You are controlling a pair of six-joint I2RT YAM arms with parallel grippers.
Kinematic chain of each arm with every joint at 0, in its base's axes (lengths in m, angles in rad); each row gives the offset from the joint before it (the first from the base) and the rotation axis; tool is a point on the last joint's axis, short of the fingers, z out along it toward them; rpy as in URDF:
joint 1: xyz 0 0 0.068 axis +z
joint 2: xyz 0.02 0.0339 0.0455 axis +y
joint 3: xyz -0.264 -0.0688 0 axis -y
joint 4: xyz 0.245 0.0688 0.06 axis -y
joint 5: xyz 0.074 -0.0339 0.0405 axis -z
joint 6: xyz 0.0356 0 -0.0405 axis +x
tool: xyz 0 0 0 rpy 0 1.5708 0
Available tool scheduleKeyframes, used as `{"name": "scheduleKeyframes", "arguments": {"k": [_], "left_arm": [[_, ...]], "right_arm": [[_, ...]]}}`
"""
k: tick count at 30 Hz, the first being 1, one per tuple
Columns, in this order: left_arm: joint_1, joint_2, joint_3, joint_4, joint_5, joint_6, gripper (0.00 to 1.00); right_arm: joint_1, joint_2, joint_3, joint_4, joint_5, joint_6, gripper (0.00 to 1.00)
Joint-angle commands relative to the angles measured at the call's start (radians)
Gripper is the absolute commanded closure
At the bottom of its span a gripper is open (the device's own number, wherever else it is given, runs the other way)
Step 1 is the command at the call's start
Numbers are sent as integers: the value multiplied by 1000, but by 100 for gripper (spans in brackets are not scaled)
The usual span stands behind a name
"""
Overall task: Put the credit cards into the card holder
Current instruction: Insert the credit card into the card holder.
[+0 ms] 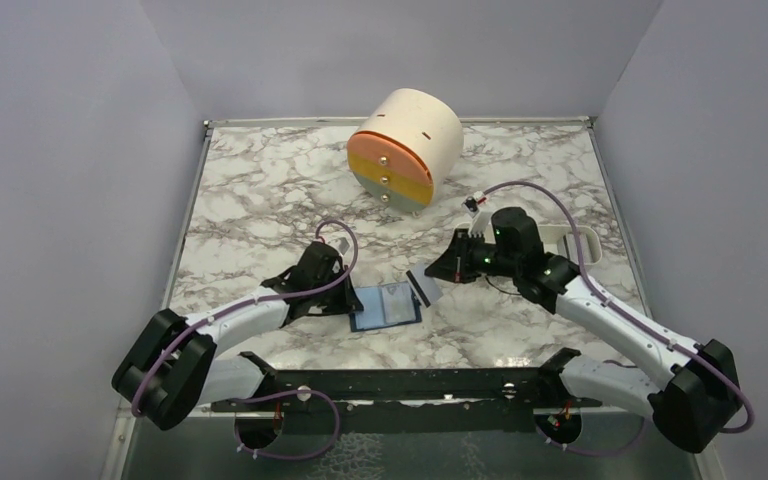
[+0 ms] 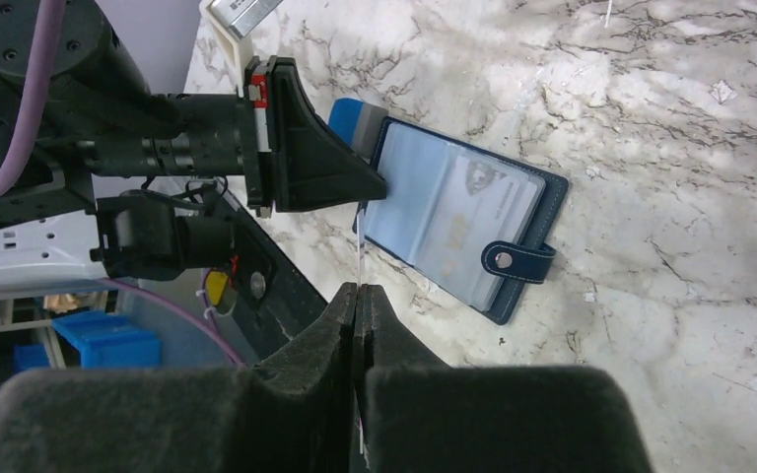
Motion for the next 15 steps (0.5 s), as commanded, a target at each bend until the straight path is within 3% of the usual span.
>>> {"name": "scheduleKeyframes", "arguments": {"k": [1,15], "left_arm": [[-3,19,-18,54,25,-8,100],[-2,27,-44,75,20,-4,100]], "right_arm": [[25,36,-20,115,19,42,99],[116,204,20,154,102,136,99]]}}
